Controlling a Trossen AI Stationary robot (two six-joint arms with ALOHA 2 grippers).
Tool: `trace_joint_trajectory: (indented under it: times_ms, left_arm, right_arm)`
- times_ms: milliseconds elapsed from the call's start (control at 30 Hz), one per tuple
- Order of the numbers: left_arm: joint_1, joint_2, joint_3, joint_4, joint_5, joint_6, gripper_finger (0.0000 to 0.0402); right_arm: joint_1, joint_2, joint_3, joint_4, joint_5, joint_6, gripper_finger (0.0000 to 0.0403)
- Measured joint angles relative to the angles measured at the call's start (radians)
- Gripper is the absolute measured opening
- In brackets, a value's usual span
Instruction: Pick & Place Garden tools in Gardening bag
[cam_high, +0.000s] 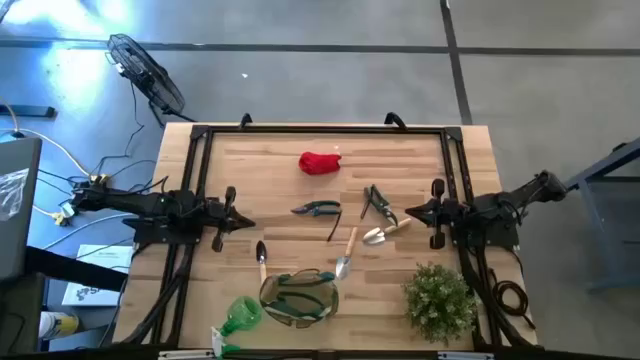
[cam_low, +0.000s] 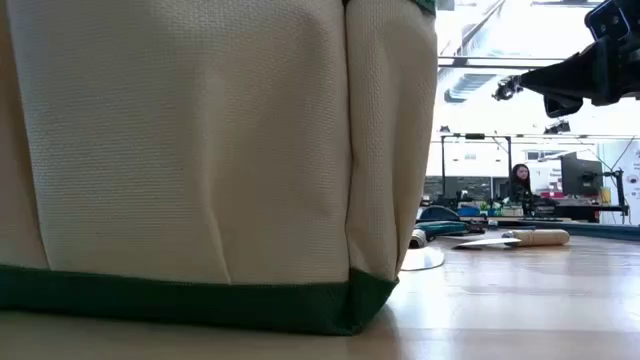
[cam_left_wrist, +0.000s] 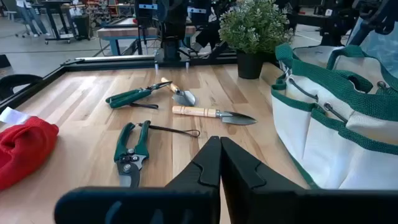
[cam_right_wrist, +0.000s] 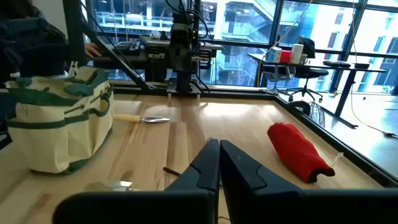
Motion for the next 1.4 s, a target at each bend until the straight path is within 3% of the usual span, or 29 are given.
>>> trace_joint_trajectory:
  times_ms: [1400]
  left_arm:
    - [0.0, 0.0, 0.0, 0.0, 0.0, 0.0, 0.0]
  right_arm:
    - [0.0, 0.0, 0.0, 0.0, 0.0, 0.0, 0.0003]
